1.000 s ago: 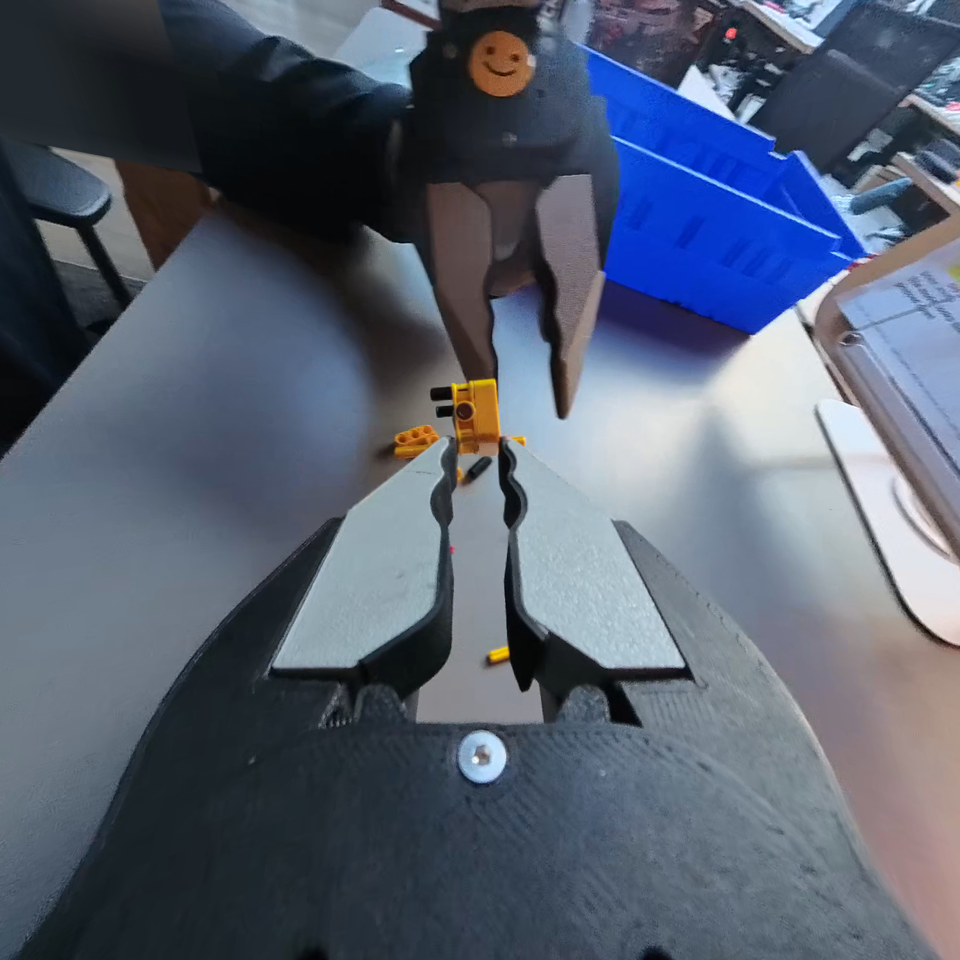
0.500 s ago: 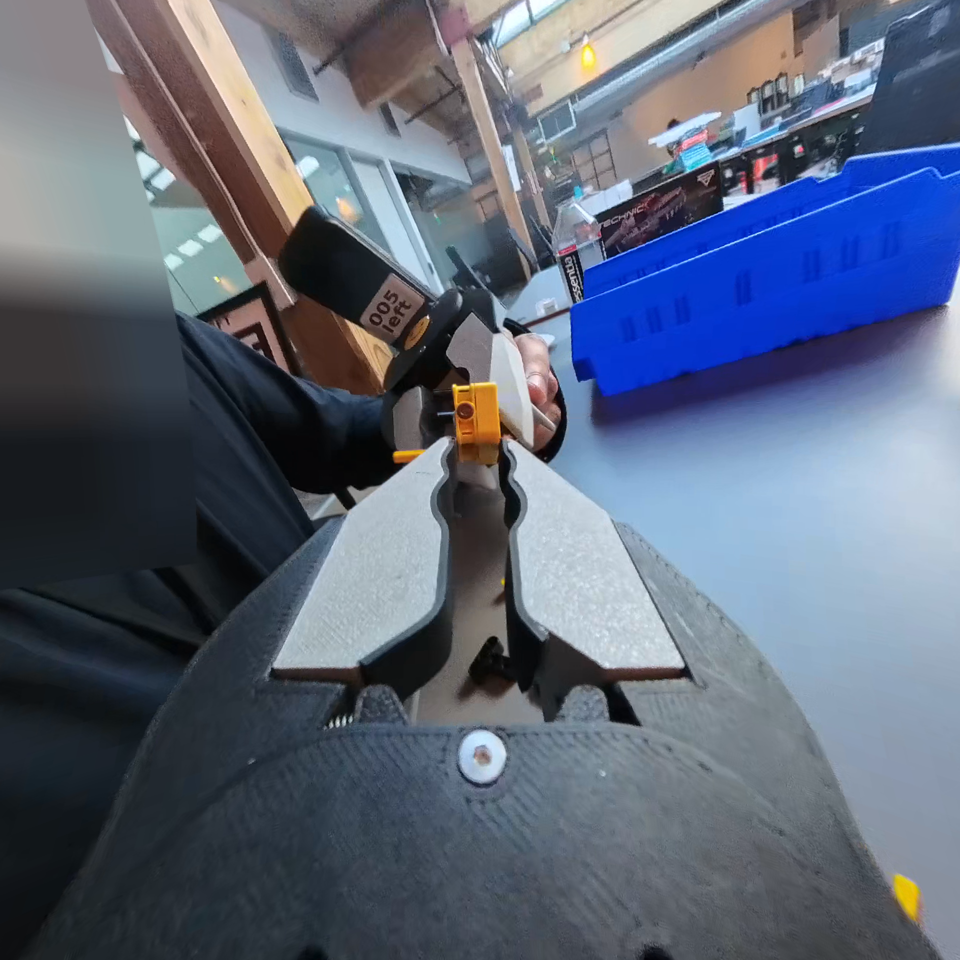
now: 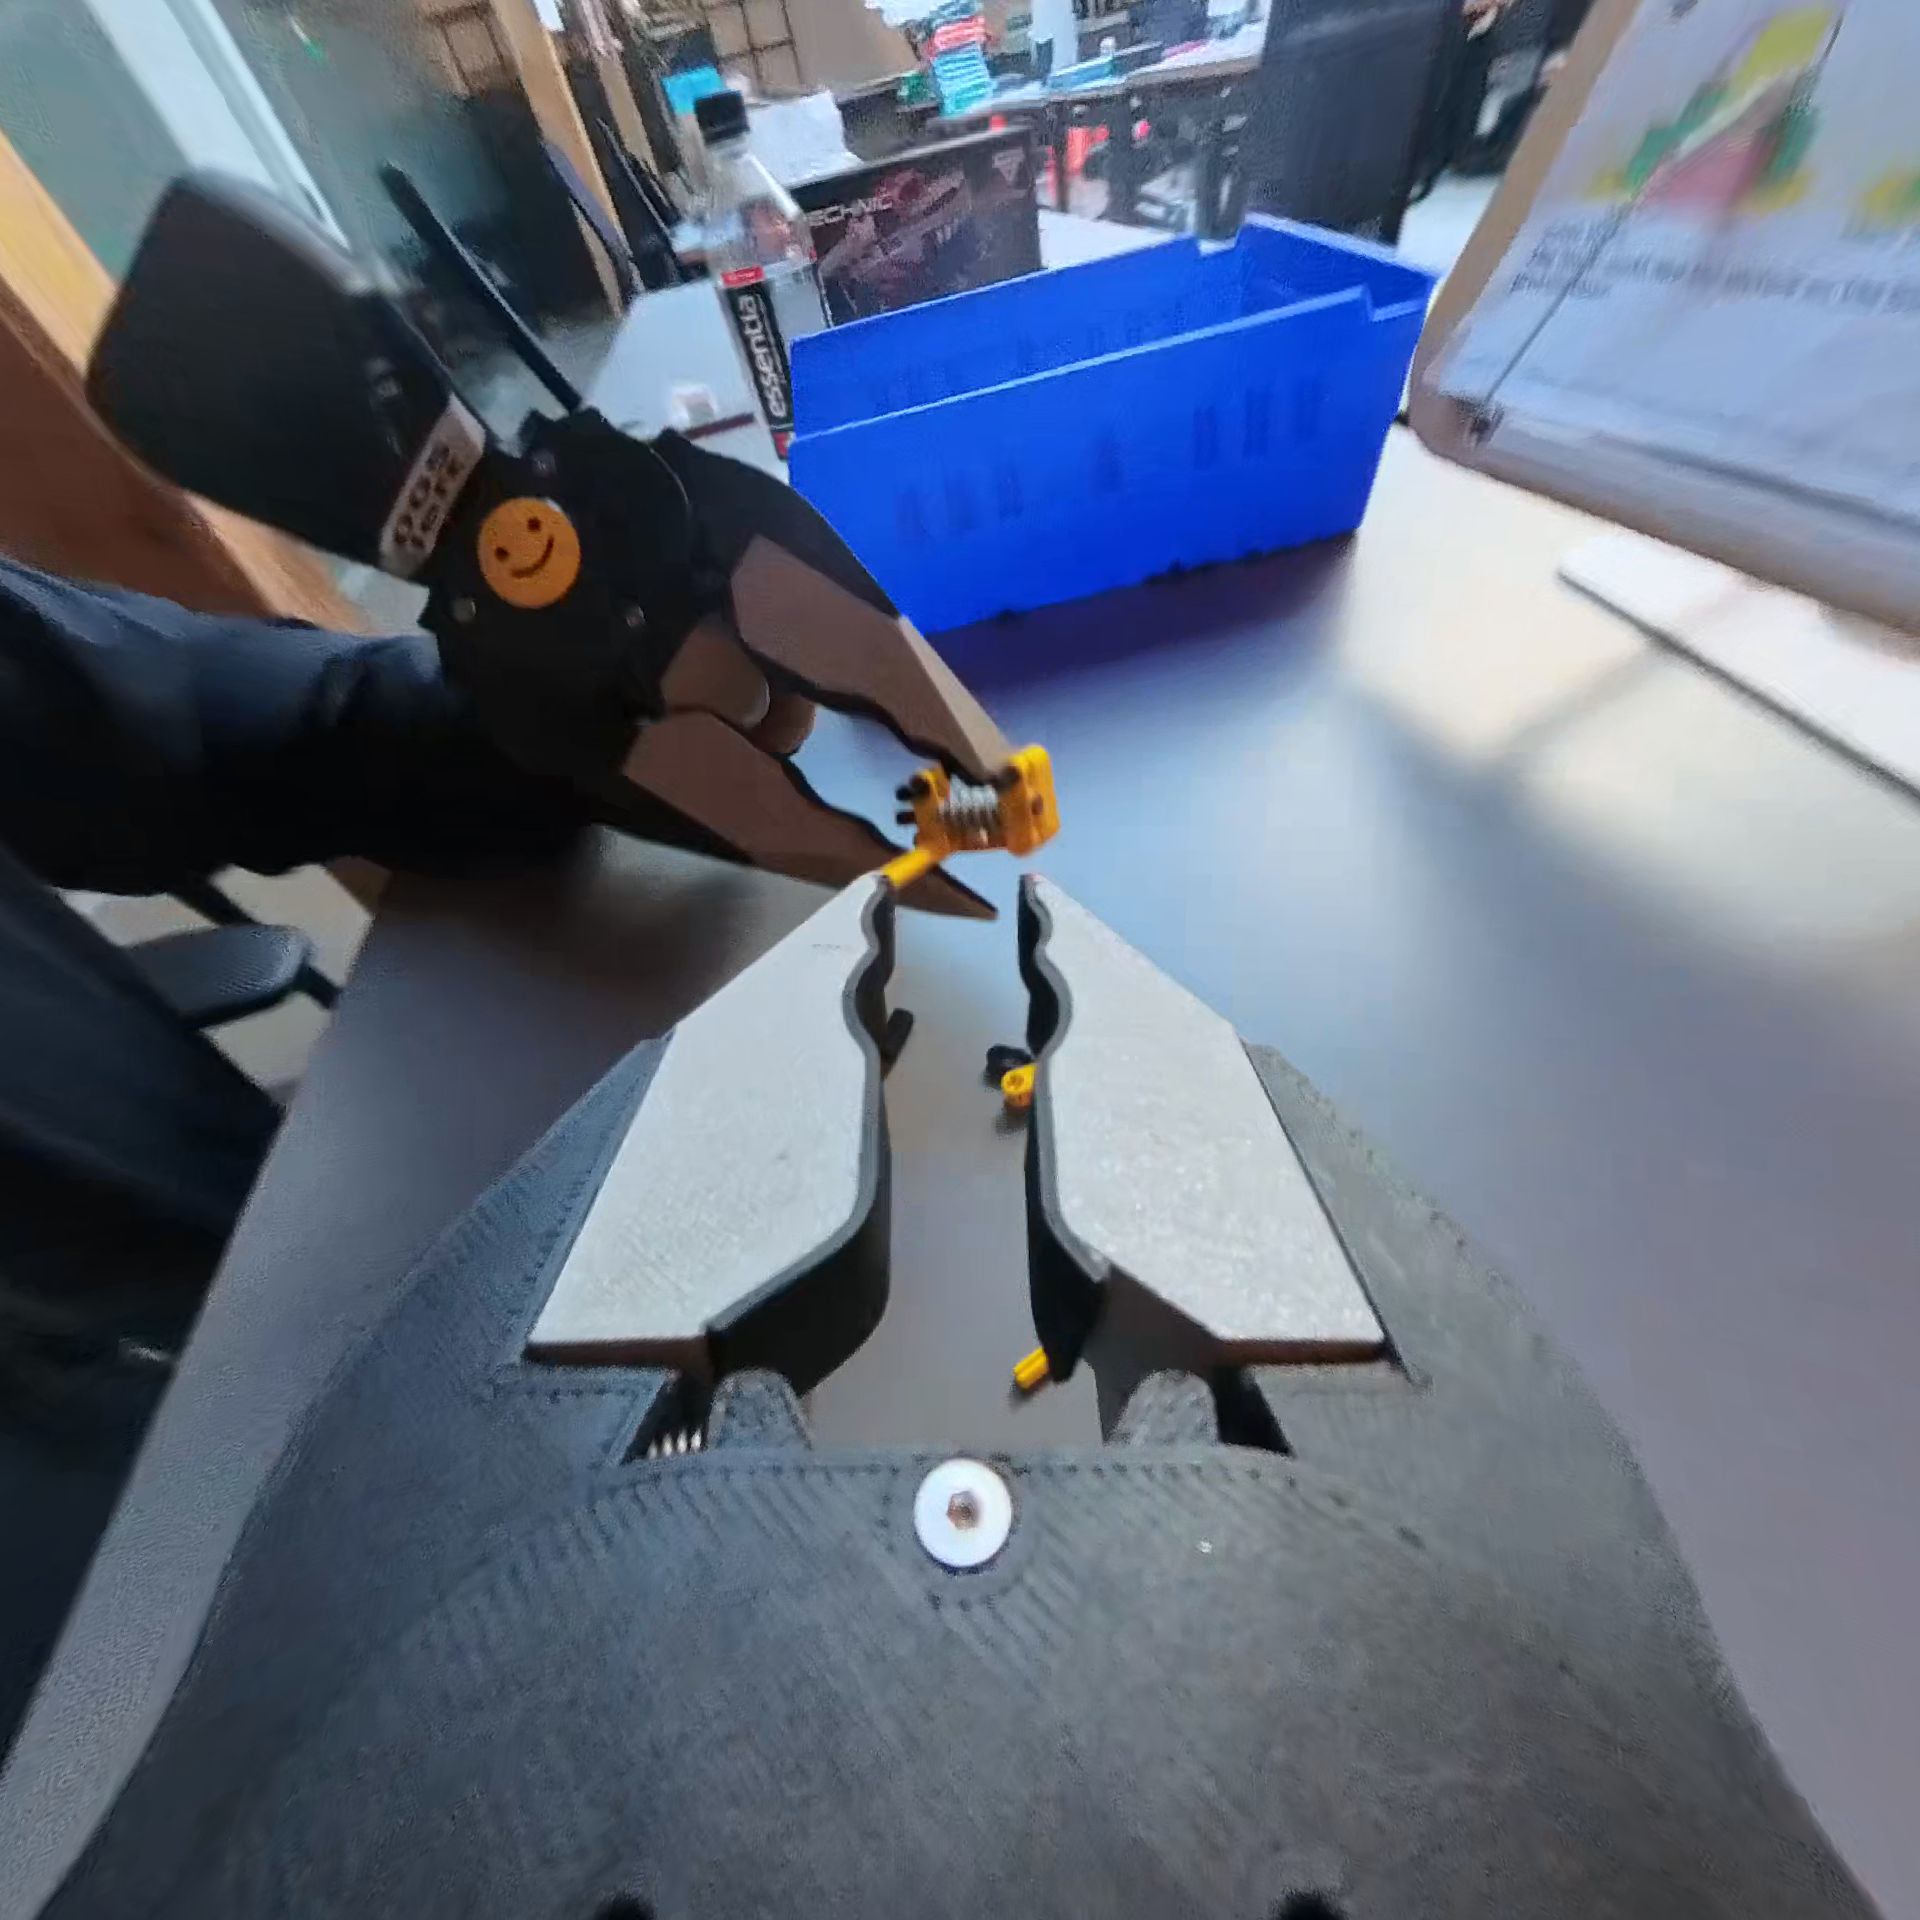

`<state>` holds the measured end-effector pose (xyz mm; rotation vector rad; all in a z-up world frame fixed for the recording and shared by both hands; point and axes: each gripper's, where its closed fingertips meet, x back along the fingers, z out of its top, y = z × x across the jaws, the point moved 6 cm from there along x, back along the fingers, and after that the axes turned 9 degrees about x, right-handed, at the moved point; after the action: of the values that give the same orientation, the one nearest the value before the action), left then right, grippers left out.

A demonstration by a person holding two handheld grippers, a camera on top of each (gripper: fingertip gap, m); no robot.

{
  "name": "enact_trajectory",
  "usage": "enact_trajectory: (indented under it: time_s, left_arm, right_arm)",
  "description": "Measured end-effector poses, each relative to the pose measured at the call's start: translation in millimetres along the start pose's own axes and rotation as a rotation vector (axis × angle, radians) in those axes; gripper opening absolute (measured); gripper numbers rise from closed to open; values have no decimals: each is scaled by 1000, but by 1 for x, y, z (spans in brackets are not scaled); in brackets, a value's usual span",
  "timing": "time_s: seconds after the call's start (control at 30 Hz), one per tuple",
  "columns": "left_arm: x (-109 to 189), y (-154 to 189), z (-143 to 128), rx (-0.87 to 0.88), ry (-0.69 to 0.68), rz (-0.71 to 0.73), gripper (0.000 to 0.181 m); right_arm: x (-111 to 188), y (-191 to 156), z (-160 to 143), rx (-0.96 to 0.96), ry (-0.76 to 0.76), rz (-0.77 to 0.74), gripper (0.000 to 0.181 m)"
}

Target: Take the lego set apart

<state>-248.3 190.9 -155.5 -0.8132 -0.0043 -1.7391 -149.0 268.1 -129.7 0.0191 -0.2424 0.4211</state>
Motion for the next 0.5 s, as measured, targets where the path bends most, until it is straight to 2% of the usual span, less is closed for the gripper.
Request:
enact_trajectory:
  time_s: [0.1, 0.2, 0.27, 0.33, 0.5]
  left_arm:
    - [-7, 10, -2, -93, -60, 52, 21]
    - [-7, 16, 4, -156, -59, 89, 21]
    - [-6, 18, 8, -179, -50, 106, 21]
    - [-4, 19, 10, -203, -55, 135, 21]
    - [-4, 19, 12, -202, -44, 143, 21]
  right_arm:
    - [-11, -19, 9, 172, -55, -67, 18]
    - [-27, -32, 2, 351, -196, -147, 16]
    - [-31, -34, 0, 445, -218, -206, 5]
    - [-32, -34, 3, 468, -204, -229, 0]
    - [-28, -32, 2, 427, -187, -207, 6]
